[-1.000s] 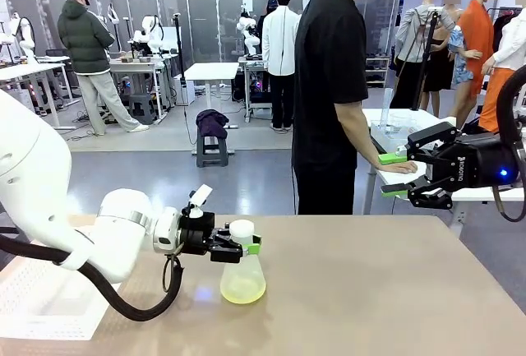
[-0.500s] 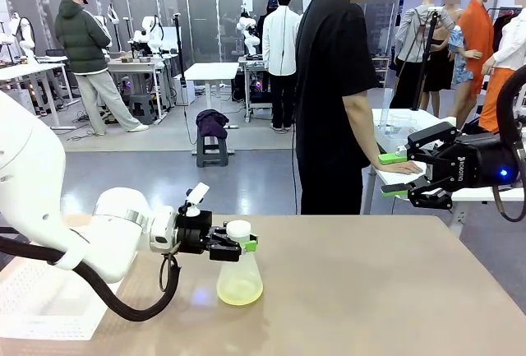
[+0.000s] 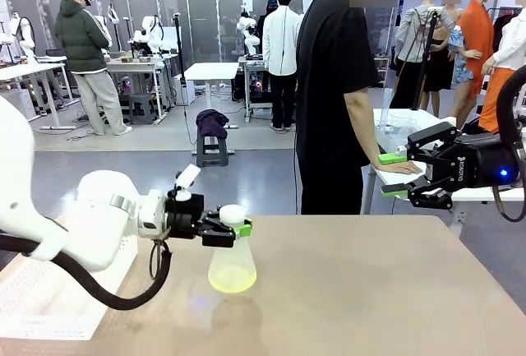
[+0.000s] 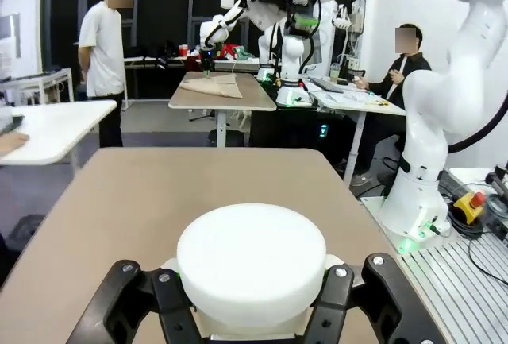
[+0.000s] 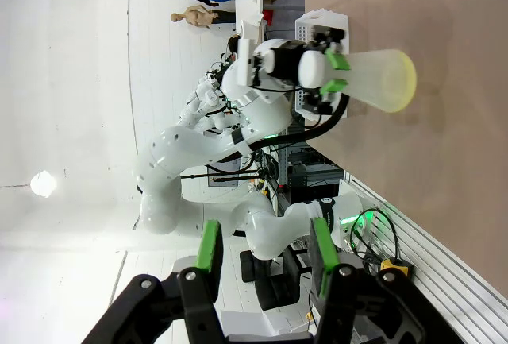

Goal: Prepare the solutions needed for the experiment.
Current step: When the human places the Big flask in the center of the table, pick up the Big flask and place it in the left Organizing basket.

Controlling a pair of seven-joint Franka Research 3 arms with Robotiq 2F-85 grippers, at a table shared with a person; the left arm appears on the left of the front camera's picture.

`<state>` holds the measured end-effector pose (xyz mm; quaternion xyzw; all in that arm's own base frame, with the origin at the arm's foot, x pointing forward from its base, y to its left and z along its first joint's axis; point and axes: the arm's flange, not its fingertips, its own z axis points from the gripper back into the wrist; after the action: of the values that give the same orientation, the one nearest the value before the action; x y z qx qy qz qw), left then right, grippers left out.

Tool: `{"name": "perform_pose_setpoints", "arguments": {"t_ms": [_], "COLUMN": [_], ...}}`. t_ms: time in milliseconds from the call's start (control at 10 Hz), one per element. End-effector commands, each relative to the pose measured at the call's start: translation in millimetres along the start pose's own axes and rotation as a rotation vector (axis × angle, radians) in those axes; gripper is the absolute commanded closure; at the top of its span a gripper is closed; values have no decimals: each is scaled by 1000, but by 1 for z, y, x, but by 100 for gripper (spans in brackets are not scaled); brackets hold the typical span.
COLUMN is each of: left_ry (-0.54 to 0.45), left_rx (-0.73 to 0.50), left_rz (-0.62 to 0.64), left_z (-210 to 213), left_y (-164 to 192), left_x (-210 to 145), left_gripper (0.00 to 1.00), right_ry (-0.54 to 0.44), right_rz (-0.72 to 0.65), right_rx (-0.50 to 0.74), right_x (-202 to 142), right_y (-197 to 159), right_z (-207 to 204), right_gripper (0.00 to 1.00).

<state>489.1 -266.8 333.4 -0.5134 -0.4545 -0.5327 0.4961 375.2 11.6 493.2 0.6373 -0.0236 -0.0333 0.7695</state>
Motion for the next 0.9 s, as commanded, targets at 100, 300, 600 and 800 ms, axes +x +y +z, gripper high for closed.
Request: {"name": "perform_pose_setpoints", "arguments": {"t_ms": [100,300,600,800], "left_ry": [15,68,93,11], "left_rx": [-58,-85,-51,5], "left_rz": [-81,-109,-105,-111], "left_z": [28,44,82,139], "left_y": [-13,-19,-31,-50], "left_x": [52,70,88,94], "left_gripper": [100,100,100,100], "right_ry": [2,2,2,2], "right_rz": [5,5,5,5], "right_rx": [10,10,10,10], "right_x": [0,0,0,0], "right_y": [2,2,2,2], "right_z": [0,0,0,0], "right_gripper": [44,44,44,44]}}
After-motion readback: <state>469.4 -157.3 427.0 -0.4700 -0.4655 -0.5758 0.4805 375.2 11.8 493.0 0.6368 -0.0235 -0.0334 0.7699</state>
